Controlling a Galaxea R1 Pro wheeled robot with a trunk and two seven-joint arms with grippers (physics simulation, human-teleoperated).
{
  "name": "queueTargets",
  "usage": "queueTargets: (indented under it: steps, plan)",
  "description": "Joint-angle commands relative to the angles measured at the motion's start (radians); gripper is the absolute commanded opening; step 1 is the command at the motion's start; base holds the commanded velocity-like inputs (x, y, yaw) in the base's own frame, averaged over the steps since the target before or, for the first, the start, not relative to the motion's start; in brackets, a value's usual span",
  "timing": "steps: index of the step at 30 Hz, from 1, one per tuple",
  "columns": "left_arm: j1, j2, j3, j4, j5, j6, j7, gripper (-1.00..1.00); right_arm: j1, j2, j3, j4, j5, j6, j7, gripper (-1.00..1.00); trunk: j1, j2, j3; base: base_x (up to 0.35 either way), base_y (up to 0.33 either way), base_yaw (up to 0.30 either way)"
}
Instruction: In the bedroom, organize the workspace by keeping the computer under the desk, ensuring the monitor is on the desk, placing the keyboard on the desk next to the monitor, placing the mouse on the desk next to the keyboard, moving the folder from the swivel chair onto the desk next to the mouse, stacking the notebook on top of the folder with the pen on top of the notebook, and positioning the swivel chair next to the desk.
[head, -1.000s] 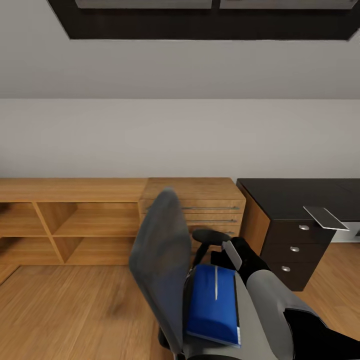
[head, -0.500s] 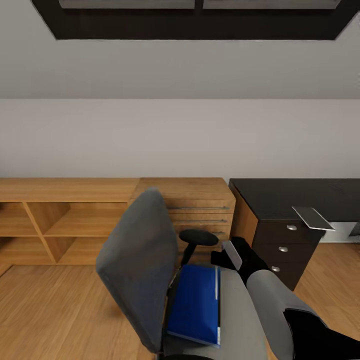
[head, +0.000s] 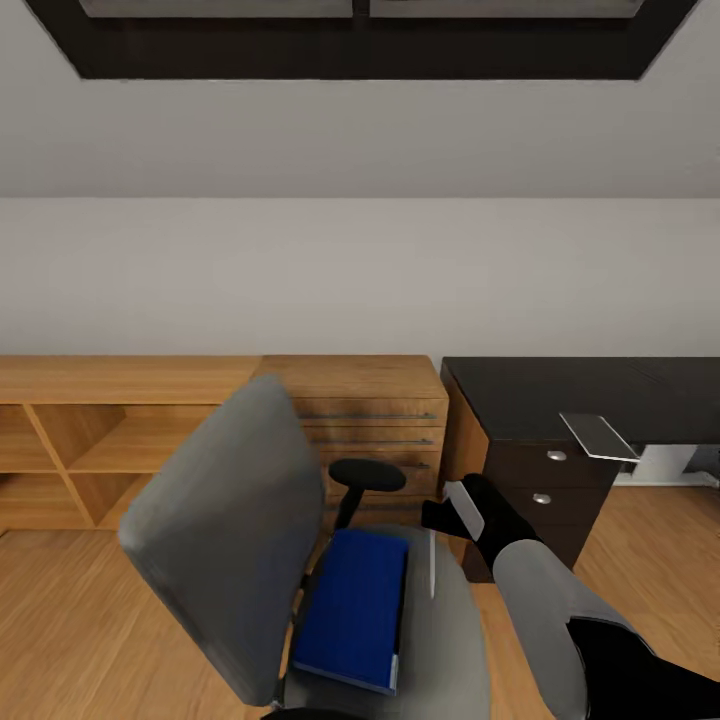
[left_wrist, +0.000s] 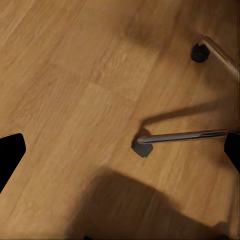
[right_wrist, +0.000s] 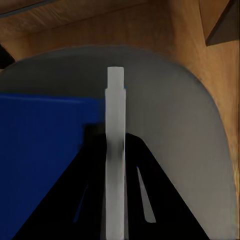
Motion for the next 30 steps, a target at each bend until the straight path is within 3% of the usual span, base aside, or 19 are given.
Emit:
queueTargets:
  steps: [1,30]
  plan:
    - [0.000,-0.001,0.000,-0.003,0.010,0.006,0.003,1.00,0.000,0.001,-0.004,-0.001,-0.012,0.002,-0.010,-1.00,0.000,0.000,-0.001,0.000,-0.227,0.000]
    - [0.000,-0.001,0.000,-0.003,0.010,0.005,0.003,1.00,0.000,0.000,-0.004,-0.001,-0.012,-0.006,-0.010,-1.00,0.000,0.000,-0.001,0.000,-0.232,0.000]
